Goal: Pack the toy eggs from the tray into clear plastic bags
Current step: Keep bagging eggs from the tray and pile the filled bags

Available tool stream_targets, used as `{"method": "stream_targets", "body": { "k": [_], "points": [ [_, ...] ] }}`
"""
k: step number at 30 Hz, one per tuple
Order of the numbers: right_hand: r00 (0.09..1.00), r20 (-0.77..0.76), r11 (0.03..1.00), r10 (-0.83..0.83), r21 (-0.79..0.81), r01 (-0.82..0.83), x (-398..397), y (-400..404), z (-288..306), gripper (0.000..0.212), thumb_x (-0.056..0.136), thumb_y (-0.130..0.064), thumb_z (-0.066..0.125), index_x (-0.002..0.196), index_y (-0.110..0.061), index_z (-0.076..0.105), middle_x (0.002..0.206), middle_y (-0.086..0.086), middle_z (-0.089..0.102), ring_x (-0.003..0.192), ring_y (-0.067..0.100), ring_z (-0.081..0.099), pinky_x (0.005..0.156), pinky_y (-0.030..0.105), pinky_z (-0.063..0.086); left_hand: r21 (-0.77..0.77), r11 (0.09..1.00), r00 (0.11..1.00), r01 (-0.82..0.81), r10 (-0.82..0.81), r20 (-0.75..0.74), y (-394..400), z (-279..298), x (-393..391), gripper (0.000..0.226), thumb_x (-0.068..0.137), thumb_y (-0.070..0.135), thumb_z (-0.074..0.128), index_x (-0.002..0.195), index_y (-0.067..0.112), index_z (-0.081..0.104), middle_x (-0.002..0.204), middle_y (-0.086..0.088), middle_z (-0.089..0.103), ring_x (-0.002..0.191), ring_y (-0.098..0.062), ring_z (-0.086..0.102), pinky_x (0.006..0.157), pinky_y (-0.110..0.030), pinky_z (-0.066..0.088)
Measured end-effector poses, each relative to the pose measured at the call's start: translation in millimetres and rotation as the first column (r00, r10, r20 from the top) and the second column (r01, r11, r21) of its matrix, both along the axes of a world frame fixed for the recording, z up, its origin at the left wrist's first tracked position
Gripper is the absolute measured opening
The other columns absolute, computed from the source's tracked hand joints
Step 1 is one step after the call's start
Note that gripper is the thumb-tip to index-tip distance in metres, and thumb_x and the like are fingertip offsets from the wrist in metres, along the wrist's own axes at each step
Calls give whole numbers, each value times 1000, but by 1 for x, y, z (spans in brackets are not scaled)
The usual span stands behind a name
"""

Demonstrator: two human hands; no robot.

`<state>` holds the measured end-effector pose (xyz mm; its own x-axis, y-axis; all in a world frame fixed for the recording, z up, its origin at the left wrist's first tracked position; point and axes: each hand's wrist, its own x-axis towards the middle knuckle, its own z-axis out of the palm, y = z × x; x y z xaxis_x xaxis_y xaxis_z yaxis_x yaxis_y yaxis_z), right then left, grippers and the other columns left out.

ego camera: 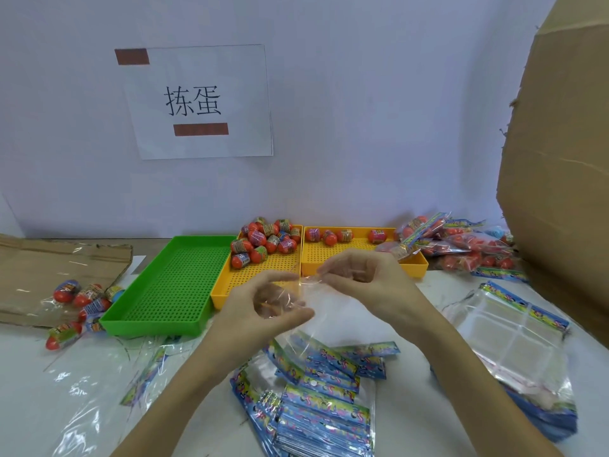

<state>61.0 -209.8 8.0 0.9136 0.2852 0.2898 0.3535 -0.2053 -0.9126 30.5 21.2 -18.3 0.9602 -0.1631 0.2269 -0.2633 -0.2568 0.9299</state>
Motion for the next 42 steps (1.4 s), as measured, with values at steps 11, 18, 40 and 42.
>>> {"method": "stream_targets", "body": {
  "k": [11,18,40,42],
  "points": [
    [889,381,966,-253,155,208,-2,25,-7,9,94,-27,76,100,-24,70,95,-11,74,93,13,72,78,22,59,-1,988,983,-154,153,98,-3,-1,1,15,93,21,77,85,9,79,78,1,81,66,-22,77,59,-33,62],
    [943,130,939,-306,206,276,-2,36,-16,27,92,-31,77,115,-23,65,109,-10,71,101,4,70,79,25,60,-74,972,961,-221,230,154,-3,0,1,20,89,33,77,83,15,78,76,2,80,54,-16,69,39,-25,48],
    [962,251,994,-105,36,99,-4,32,-12,8,91,-20,79,86,-17,72,102,-8,72,99,15,69,79,33,58,57,992,983,-115,105,150,-2,2,0,21,84,43,80,82,22,78,71,5,78,73,-12,76,73,-27,59],
    [952,298,995,-73,-47,91,-4,32,-12,8,94,-18,75,89,-17,69,104,-11,71,100,14,66,75,29,55,82,990,981,-117,102,164,-2,1,0,21,84,44,80,79,23,77,68,6,77,71,-12,75,70,-28,58]
  ]
}}
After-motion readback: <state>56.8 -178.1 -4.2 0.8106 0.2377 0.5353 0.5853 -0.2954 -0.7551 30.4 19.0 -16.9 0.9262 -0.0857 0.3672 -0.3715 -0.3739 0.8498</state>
